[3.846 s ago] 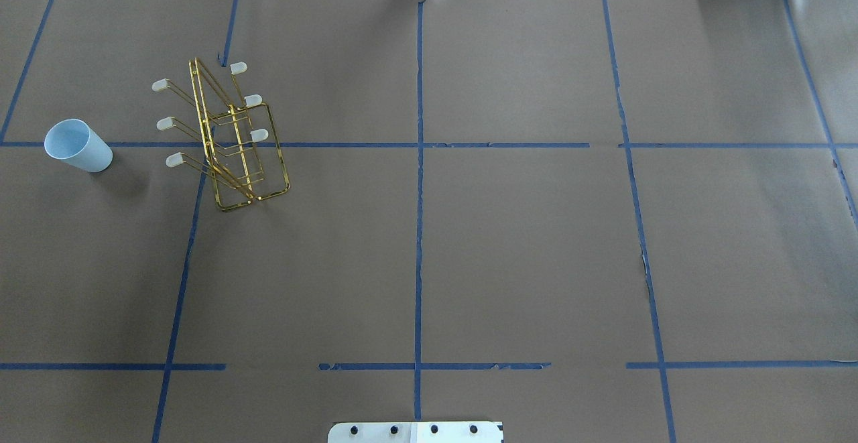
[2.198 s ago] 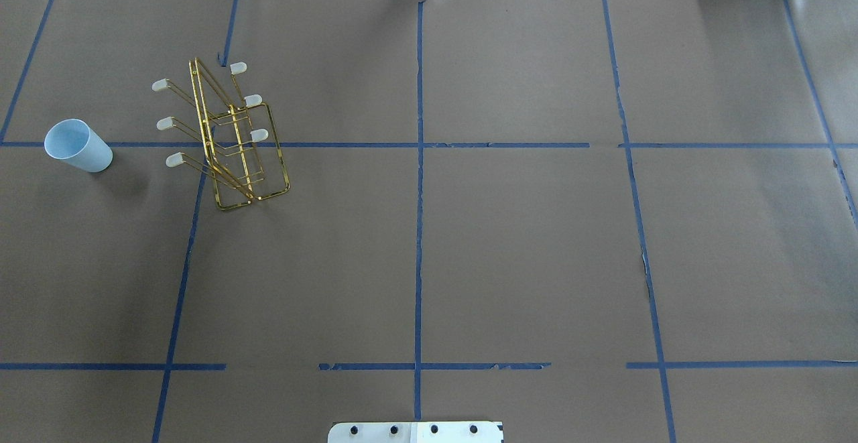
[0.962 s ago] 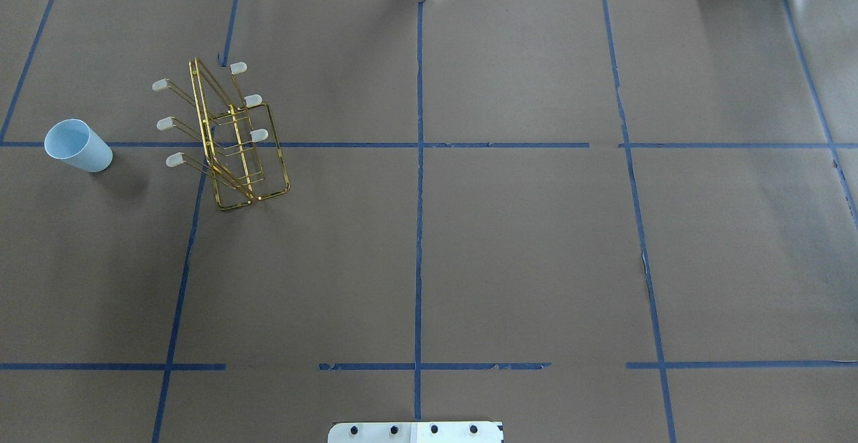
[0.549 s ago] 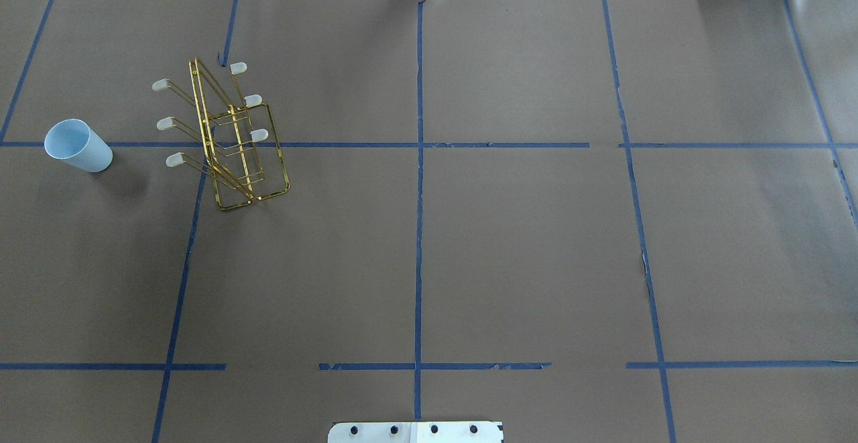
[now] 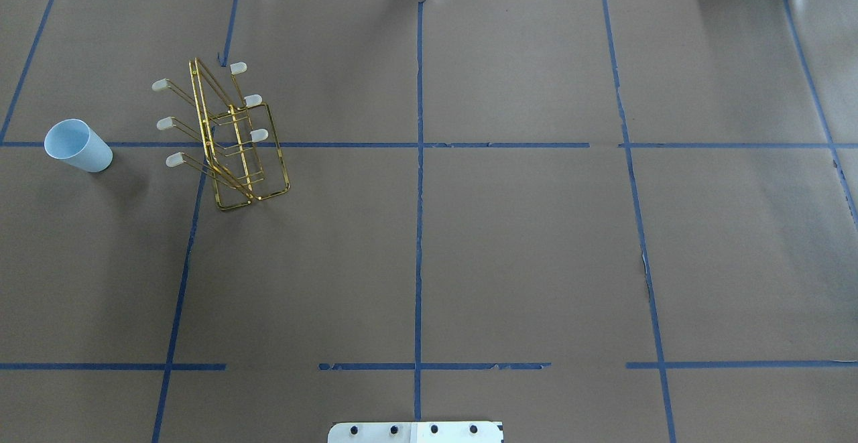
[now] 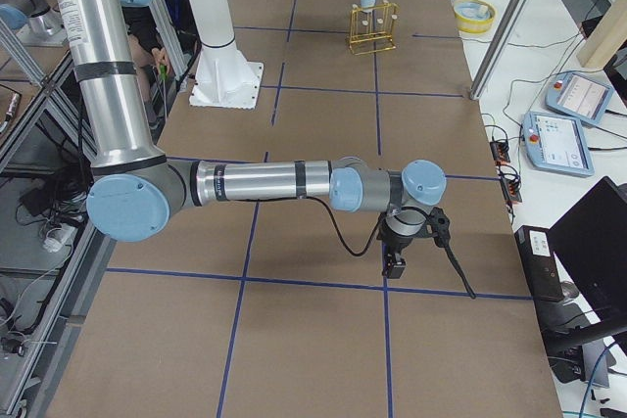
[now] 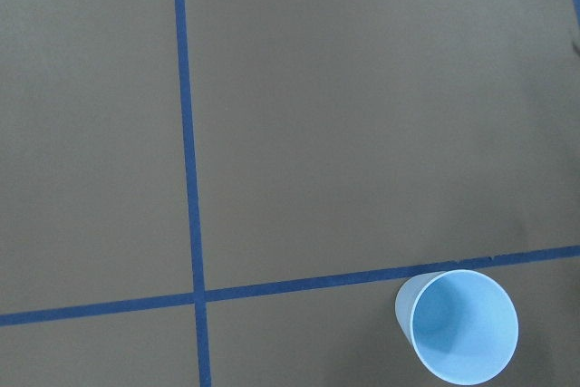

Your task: Hang cup on cup holder

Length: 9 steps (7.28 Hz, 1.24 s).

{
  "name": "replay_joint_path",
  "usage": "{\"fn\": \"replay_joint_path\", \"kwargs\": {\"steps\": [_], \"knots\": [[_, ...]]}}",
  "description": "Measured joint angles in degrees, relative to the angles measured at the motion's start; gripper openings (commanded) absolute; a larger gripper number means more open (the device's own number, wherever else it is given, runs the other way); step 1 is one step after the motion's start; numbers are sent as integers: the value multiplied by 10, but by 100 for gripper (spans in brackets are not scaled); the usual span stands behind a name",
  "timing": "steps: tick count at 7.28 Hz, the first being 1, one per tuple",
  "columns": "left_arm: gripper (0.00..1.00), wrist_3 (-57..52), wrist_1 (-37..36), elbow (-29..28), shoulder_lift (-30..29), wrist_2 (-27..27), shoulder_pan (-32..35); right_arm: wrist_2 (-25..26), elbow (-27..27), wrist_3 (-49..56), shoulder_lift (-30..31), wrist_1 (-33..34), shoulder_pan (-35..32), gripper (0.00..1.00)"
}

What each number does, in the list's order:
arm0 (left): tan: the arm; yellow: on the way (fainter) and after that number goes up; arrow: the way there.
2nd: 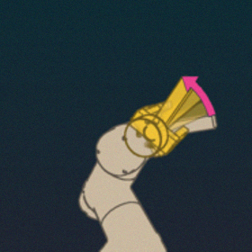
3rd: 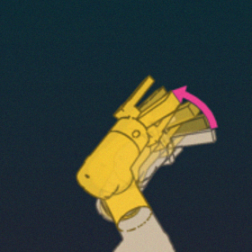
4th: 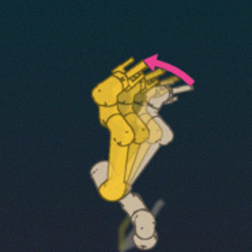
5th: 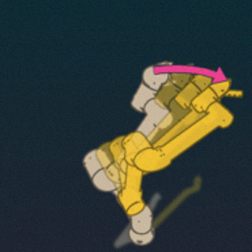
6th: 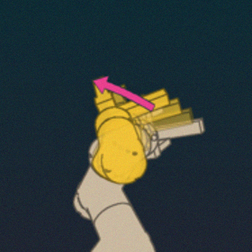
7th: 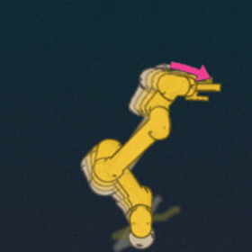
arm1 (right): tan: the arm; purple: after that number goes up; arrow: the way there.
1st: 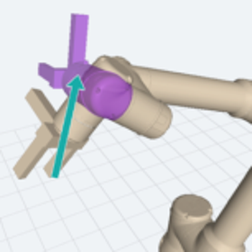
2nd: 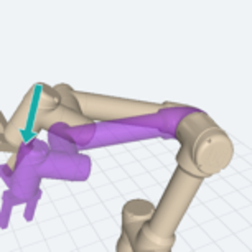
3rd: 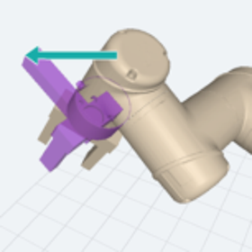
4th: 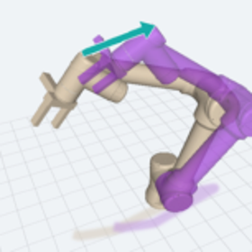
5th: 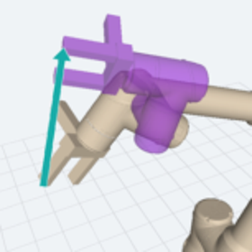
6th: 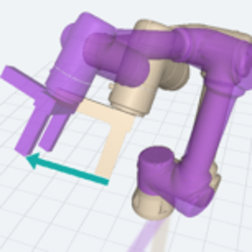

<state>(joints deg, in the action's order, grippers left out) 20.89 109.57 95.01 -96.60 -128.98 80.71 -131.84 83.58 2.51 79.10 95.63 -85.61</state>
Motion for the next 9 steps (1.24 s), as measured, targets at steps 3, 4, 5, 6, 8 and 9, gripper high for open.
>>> {"fn": "replay_joint_path", "kwargs": {"steps": [3,4,5,6,8,9], "knots": [[100,158,121,50,27,130,-93,0,0,0,0,0,0,100],[100,212,159,70,43,181,-131,0,0,0,0,0,0,100],[100,258,192,86,61,231,-167,0,0,0,0,0,0,100],[100,297,224,97,80,282,-204,0,0,0,0,0,0,100],[100,355,285,106,118,387,-270,0,0,0,0,0,0,100],[100,380,313,107,137,445,-301,0,0,0,0,0,0,100]]}}
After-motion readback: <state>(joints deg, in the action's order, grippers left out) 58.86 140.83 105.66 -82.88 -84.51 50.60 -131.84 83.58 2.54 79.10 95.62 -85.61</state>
